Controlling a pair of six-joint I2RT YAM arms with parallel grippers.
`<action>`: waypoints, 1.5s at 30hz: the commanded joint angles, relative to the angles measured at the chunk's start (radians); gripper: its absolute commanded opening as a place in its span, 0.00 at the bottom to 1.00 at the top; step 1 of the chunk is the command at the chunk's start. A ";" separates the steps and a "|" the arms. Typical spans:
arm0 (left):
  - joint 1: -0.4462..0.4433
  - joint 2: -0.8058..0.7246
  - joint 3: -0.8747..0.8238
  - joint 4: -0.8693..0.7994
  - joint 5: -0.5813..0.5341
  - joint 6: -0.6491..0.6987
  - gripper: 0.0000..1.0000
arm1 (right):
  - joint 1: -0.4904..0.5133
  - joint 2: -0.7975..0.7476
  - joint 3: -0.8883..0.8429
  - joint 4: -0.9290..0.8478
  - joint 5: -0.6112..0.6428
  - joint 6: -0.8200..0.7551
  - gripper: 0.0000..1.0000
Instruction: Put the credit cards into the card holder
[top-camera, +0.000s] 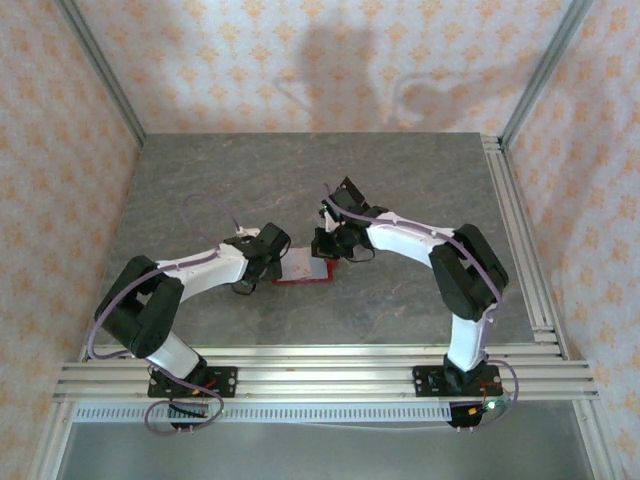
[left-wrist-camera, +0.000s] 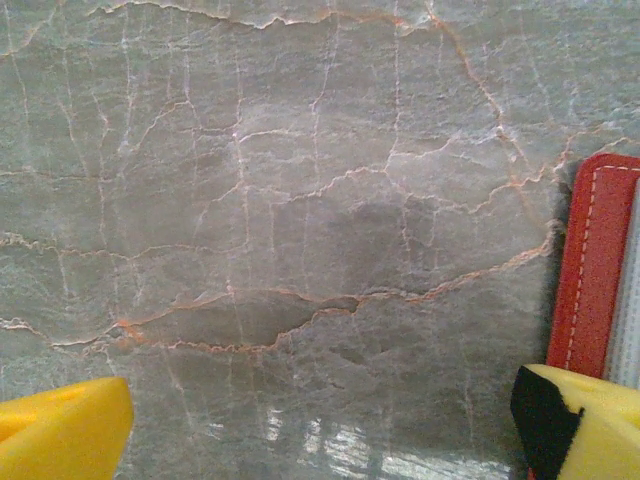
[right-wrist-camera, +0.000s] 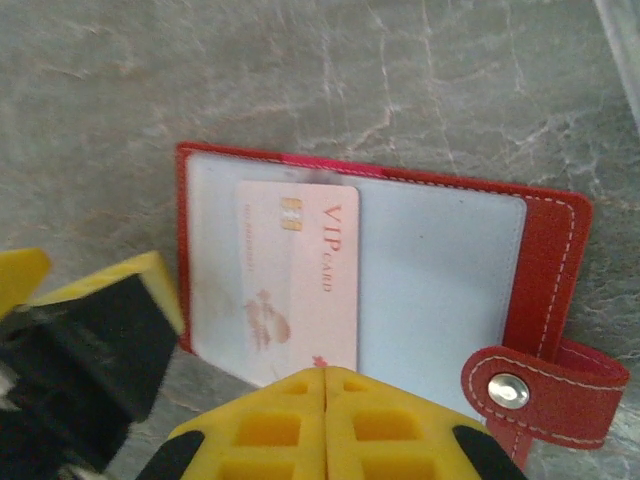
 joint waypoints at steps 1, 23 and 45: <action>0.006 -0.019 0.000 -0.031 -0.044 -0.002 0.99 | 0.015 0.049 0.038 -0.080 0.045 -0.042 0.06; 0.010 0.057 -0.066 0.020 -0.025 -0.020 0.98 | 0.072 0.166 0.144 -0.134 0.032 -0.075 0.04; 0.008 0.018 -0.062 -0.002 -0.018 -0.026 0.99 | 0.063 0.135 0.229 -0.182 0.091 -0.088 0.04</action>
